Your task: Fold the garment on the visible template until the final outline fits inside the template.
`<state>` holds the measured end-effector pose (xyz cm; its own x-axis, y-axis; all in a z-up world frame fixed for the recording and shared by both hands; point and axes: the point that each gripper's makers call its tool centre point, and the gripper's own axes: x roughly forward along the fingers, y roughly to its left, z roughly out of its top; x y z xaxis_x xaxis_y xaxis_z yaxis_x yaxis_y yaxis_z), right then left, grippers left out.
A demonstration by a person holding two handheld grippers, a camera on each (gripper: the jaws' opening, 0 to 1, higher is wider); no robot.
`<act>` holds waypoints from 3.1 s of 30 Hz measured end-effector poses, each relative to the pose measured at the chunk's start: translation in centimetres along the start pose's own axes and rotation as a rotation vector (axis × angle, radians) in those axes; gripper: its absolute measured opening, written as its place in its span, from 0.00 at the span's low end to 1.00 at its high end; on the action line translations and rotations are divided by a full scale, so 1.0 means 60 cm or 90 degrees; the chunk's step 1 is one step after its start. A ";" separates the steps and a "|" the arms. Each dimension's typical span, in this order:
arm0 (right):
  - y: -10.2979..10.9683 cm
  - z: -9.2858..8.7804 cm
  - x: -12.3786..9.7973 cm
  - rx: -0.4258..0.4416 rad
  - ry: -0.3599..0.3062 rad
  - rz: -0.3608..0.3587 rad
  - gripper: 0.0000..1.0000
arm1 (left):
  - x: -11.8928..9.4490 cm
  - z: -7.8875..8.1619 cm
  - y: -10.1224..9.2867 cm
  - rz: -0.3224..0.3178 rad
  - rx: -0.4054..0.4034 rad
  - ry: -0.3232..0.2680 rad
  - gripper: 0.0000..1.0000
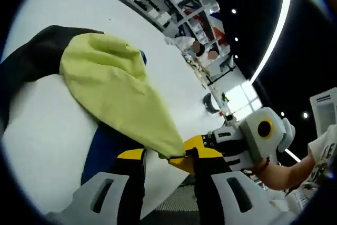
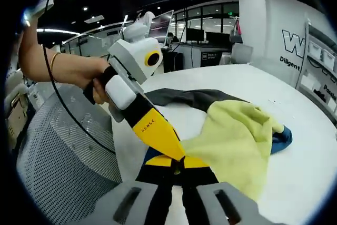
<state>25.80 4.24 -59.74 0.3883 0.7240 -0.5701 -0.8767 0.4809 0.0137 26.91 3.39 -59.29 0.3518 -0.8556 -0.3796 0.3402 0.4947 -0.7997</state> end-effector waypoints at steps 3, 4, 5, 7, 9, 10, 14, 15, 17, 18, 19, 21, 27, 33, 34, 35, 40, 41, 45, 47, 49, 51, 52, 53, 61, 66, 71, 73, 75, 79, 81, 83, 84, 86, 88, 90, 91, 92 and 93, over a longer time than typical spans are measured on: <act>0.004 0.001 0.001 0.000 -0.005 0.008 0.00 | 0.003 0.010 -0.003 -0.009 -0.013 -0.023 0.18; 0.005 0.003 0.002 0.005 -0.008 0.009 0.00 | 0.003 0.014 -0.001 -0.005 -0.012 -0.031 0.15; 0.005 0.005 0.003 0.010 -0.012 0.010 0.00 | 0.003 0.013 -0.001 -0.006 -0.013 -0.028 0.12; 0.004 0.006 0.004 0.016 -0.014 0.007 0.00 | 0.005 0.015 0.000 -0.006 -0.014 -0.027 0.09; 0.003 0.006 0.004 0.018 -0.015 0.005 0.00 | 0.005 0.019 -0.001 -0.009 -0.014 -0.031 0.03; 0.002 0.008 0.004 0.020 -0.020 0.003 0.00 | 0.005 0.021 0.000 -0.007 -0.015 -0.034 0.02; 0.002 0.011 0.005 0.055 -0.026 0.002 0.00 | 0.000 0.028 0.000 -0.001 -0.008 -0.041 0.00; 0.004 0.012 0.004 0.076 -0.027 0.008 0.01 | -0.003 0.032 0.000 0.003 -0.006 -0.047 0.00; 0.003 0.012 0.001 0.078 -0.028 0.003 0.02 | -0.015 0.048 -0.001 0.006 0.001 -0.068 0.00; 0.003 0.011 0.000 0.079 -0.028 0.000 0.04 | -0.024 0.060 -0.002 0.003 -0.002 -0.083 0.00; 0.000 0.007 -0.003 0.085 -0.026 -0.004 0.05 | -0.030 0.067 -0.003 0.002 -0.004 -0.091 0.00; -0.004 0.002 -0.009 0.101 -0.025 -0.011 0.09 | -0.046 0.085 -0.003 0.002 -0.003 -0.109 0.00; -0.028 -0.003 -0.031 0.154 -0.036 -0.037 0.17 | -0.088 0.119 0.006 0.037 0.038 -0.135 0.00; -0.061 -0.011 -0.039 0.210 -0.044 -0.075 0.22 | -0.132 0.148 0.001 0.076 0.087 -0.153 0.00; -0.065 -0.012 -0.039 0.222 -0.045 -0.080 0.23 | -0.139 0.154 -0.001 0.080 0.090 -0.160 0.00; -0.069 -0.015 -0.038 0.227 -0.043 -0.084 0.24 | -0.142 0.157 -0.003 0.081 0.093 -0.163 0.00; -0.071 -0.022 -0.035 0.256 -0.032 -0.106 0.29 | -0.158 0.179 -0.004 0.106 0.112 -0.183 0.00; -0.069 -0.024 -0.033 0.262 -0.032 -0.110 0.29 | -0.160 0.182 -0.003 0.111 0.116 -0.186 0.00; -0.070 -0.036 -0.024 0.283 -0.020 -0.116 0.29 | -0.180 0.200 0.011 0.146 0.134 -0.196 0.00; -0.074 -0.039 -0.022 0.292 -0.018 -0.125 0.29 | -0.195 0.209 0.020 0.167 0.144 -0.199 0.00; -0.078 -0.043 -0.022 0.303 -0.015 -0.132 0.29 | -0.210 0.221 0.029 0.192 0.157 -0.207 0.00; -0.077 -0.043 -0.021 0.309 -0.014 -0.135 0.30 | -0.221 0.231 0.034 0.206 0.164 -0.212 0.00; -0.073 -0.044 -0.020 0.310 -0.012 -0.137 0.31 | -0.227 0.239 0.036 0.214 0.168 -0.218 0.00; -0.068 -0.045 -0.017 0.312 -0.006 -0.139 0.32 | -0.235 0.249 0.035 0.222 0.176 -0.227 0.00; -0.025 -0.053 0.014 0.319 0.033 -0.166 0.37 | -0.243 0.271 0.037 0.252 0.205 -0.236 0.00; -0.004 -0.052 0.038 0.321 0.049 -0.173 0.35 | -0.239 0.266 0.047 0.267 0.211 -0.226 0.00; -0.022 -0.056 0.082 0.314 0.074 -0.242 0.30 | -0.247 0.254 0.085 0.322 0.228 -0.188 0.00; -0.027 -0.058 0.087 0.312 0.076 -0.248 0.27 | -0.250 0.252 0.094 0.332 0.224 -0.183 0.00; -0.030 -0.062 0.090 0.313 0.082 -0.255 0.24 | -0.252 0.251 0.099 0.337 0.223 -0.181 0.00; -0.032 -0.071 0.094 0.305 0.091 -0.261 0.18 | -0.254 0.251 0.109 0.349 0.229 -0.174 0.00; -0.033 -0.075 0.097 0.293 0.099 -0.262 0.13 | -0.254 0.250 0.115 0.358 0.234 -0.167 0.00; -0.036 -0.078 0.099 0.285 0.103 -0.265 0.09 | -0.254 0.249 0.117 0.361 0.236 -0.164 0.00; -0.037 -0.081 0.099 0.281 0.108 -0.268 0.09 | -0.254 0.249 0.118 0.363 0.236 -0.163 0.00; -0.038 -0.085 0.099 0.292 0.107 -0.268 0.07 | -0.255 0.249 0.120 0.365 0.237 -0.162 0.00; -0.037 -0.087 0.101 0.288 0.106 -0.268 0.01 | -0.255 0.249 0.122 0.367 0.237 -0.162 0.00; -0.037 -0.088 0.101 0.280 0.112 -0.267 0.01 | -0.256 0.249 0.123 0.367 0.236 -0.162 0.00; -0.038 -0.087 0.101 0.290 0.107 -0.267 0.02 | -0.256 0.249 0.124 0.367 0.235 -0.162 0.00; -0.039 -0.087 0.102 0.289 0.105 -0.266 0.00 | -0.256 0.249 0.124 0.367 0.234 -0.163 0.00; -0.040 -0.086 0.102 0.287 0.103 -0.264 0.00 | -0.256 0.248 0.124 0.366 0.234 -0.164 0.00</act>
<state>28.84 4.97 -67.51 0.5913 0.3651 -0.7190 -0.4427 0.8923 0.0889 37.05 22.47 -52.48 0.7416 -0.4046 -0.5352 0.2944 0.9130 -0.2823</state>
